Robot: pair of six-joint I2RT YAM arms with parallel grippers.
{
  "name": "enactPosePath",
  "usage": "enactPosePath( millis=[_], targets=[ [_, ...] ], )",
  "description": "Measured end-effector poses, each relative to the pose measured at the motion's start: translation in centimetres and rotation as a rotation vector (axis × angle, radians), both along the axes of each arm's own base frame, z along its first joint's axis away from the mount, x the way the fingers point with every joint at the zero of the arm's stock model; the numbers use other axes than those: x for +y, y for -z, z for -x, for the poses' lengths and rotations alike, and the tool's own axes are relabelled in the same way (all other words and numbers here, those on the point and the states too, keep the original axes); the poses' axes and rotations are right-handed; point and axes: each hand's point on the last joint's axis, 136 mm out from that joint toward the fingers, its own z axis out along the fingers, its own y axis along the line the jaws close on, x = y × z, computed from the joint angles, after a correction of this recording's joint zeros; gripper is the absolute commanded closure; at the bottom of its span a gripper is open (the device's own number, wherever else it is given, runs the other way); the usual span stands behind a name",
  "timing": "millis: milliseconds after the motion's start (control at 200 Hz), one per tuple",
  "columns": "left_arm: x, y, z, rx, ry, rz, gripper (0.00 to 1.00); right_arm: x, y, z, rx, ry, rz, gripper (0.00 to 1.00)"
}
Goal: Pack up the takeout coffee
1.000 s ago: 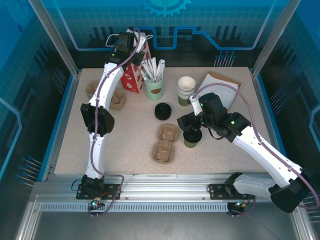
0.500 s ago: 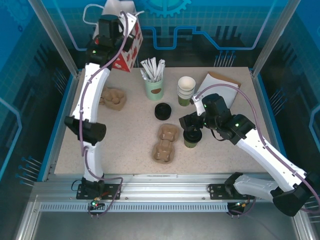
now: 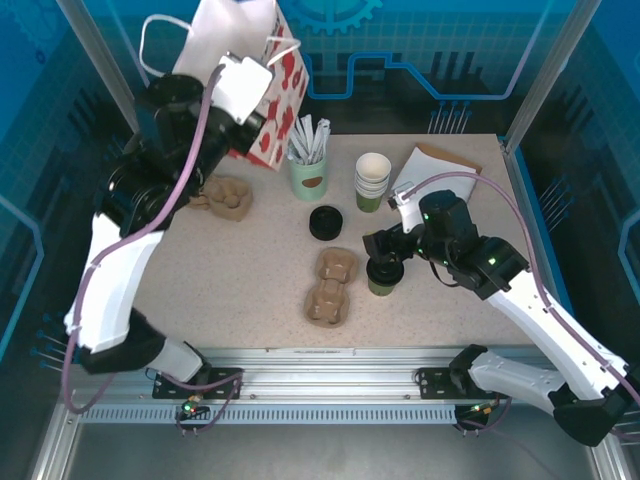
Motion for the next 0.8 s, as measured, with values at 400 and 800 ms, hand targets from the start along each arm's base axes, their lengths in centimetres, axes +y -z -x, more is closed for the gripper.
enactPosePath(
  millis=[400, 800],
  targets=[
    [0.5, 15.7, 5.4, 0.371, -0.004, -0.119, 1.00, -1.3, -0.3, 1.7, -0.044, -0.003, -0.023, 0.04],
    [0.8, 27.8, 6.8, 0.563, -0.014, -0.176, 1.00, -1.4, 0.9, 1.8, -0.014, -0.001, -0.007, 0.04]
  ],
)
